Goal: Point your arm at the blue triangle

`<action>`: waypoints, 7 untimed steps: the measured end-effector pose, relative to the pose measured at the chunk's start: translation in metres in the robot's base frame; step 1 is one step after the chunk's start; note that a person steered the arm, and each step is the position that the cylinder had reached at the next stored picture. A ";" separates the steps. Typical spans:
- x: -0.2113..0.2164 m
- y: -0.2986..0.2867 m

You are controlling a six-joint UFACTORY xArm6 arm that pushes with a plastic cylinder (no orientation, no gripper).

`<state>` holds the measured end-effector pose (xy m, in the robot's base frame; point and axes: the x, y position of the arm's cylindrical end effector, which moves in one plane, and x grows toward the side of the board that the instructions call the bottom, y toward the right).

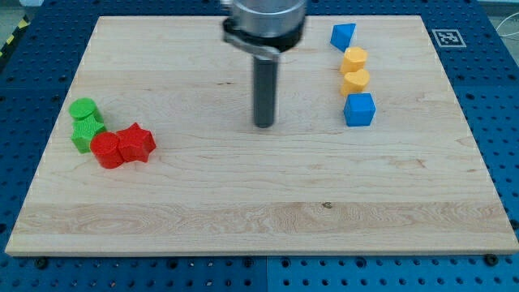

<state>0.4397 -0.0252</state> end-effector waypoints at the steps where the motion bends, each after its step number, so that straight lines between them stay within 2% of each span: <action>1: 0.000 -0.021; 3: -0.002 -0.023; 4: -0.033 -0.065; 5: -0.094 -0.071; 6: -0.166 -0.029; 7: -0.195 0.019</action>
<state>0.2443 -0.0063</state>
